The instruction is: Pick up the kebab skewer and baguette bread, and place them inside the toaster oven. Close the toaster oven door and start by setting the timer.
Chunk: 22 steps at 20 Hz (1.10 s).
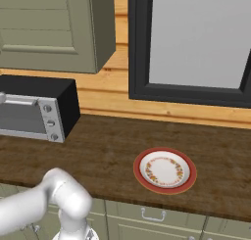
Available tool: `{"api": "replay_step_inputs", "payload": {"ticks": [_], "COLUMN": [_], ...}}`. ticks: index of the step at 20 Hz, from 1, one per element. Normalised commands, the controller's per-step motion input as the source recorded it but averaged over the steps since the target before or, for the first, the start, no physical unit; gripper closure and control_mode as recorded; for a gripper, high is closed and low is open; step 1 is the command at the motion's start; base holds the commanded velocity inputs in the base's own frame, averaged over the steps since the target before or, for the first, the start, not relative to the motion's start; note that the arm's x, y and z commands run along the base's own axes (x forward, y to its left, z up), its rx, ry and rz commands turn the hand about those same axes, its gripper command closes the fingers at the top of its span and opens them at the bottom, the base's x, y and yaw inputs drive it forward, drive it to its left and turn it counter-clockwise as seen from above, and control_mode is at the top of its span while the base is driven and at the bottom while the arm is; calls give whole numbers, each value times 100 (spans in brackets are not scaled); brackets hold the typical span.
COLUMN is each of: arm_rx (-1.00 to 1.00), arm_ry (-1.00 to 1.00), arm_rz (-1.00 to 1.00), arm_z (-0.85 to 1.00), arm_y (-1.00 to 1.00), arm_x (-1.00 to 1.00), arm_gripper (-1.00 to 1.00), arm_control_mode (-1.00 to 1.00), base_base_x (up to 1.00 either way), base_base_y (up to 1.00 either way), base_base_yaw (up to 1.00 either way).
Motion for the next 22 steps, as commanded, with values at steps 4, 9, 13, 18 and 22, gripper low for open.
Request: {"api": "replay_step_inputs", "payload": {"ticks": [4, 9, 13, 18, 22], "arm_rx": [0, 0, 0, 0, 0], "arm_ry": [0, 0, 0, 0, 0], "arm_rz": [0, -1, -2, -1, 0], "arm_z": [0, 0, 0, 0, 0], "arm_y": [-68, -87, -78, -78, -79], "arm_x": [-67, -74, -58, -28, -18], "arm_gripper": [-100, -100, -100, -100, -100], "arm_control_mode": [-100, -100, -100, -100, -100], "base_base_x": [0, 0, 0, 0, 0], "base_base_y": [0, 0, 0, 0, 0], "base_base_yaw": [0, 0, 0, 0, 0]}}
